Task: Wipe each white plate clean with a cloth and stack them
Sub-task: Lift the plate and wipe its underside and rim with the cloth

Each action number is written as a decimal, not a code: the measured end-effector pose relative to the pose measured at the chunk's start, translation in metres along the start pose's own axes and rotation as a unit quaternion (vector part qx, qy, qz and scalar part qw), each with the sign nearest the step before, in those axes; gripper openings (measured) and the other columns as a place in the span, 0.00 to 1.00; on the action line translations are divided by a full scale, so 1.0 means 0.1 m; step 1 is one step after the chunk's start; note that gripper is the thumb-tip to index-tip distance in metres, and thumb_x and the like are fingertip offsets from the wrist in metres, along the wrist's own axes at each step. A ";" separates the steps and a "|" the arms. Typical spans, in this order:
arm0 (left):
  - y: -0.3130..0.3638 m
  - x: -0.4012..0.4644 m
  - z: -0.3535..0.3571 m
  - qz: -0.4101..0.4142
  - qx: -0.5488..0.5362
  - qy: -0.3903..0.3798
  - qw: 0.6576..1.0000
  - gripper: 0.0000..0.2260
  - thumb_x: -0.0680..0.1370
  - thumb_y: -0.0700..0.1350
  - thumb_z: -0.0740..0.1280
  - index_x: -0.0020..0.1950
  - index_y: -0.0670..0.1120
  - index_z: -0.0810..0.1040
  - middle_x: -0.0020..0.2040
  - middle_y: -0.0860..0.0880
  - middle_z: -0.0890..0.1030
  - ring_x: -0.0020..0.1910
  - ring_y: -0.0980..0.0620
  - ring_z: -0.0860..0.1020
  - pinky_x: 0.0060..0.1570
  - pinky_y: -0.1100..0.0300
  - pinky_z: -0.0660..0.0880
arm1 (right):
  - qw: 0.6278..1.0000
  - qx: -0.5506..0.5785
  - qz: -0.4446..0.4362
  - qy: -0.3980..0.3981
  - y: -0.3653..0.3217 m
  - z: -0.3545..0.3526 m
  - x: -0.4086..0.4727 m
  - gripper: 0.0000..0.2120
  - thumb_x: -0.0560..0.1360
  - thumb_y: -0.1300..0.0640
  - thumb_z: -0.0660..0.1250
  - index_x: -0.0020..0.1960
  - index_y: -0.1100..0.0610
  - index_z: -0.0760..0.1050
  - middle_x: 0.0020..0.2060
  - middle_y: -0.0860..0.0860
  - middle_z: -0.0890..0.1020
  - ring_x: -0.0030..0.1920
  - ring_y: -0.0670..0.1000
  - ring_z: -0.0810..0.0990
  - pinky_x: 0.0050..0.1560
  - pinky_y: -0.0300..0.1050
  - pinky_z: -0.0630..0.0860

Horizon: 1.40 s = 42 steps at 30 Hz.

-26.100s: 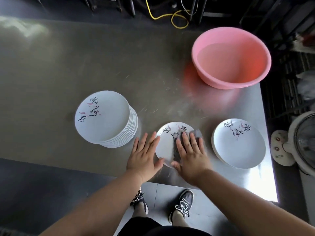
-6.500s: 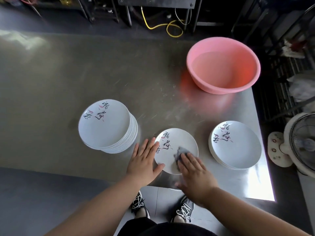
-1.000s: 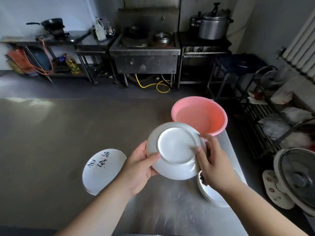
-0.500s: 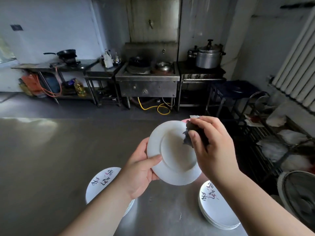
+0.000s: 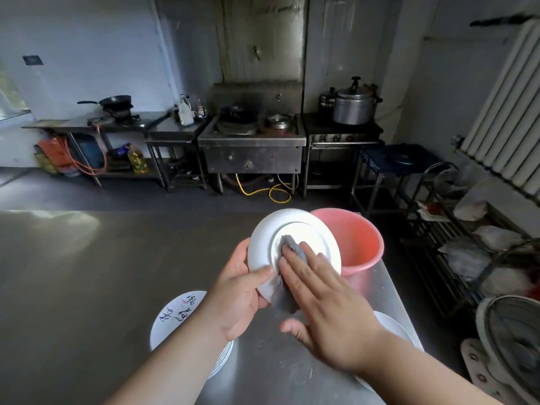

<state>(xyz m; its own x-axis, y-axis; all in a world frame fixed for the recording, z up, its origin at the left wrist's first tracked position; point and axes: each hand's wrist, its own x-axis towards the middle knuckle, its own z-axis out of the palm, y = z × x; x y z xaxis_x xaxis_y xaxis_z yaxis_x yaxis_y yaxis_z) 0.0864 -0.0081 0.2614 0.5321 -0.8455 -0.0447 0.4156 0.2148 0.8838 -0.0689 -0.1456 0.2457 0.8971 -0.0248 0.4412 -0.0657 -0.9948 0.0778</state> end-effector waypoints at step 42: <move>0.32 -0.11 -0.03 0.047 -0.040 -0.028 0.998 0.27 0.76 0.37 0.69 0.74 0.51 0.75 0.71 0.41 0.79 0.63 0.41 0.82 0.44 0.44 0.83 | 0.938 0.241 0.206 0.142 0.12 -0.23 0.05 0.30 0.85 0.49 0.53 0.85 0.54 0.54 0.85 0.45 0.55 0.84 0.46 0.54 0.81 0.39 0.51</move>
<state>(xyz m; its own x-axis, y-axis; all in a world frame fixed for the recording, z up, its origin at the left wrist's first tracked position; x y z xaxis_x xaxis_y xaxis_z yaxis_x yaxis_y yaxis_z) 0.0964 0.0096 0.2884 0.5303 -0.8454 0.0637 0.4254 0.3303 0.8426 -0.0754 -0.1551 0.2692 0.6813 -0.4584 0.5707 -0.1146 -0.8368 -0.5354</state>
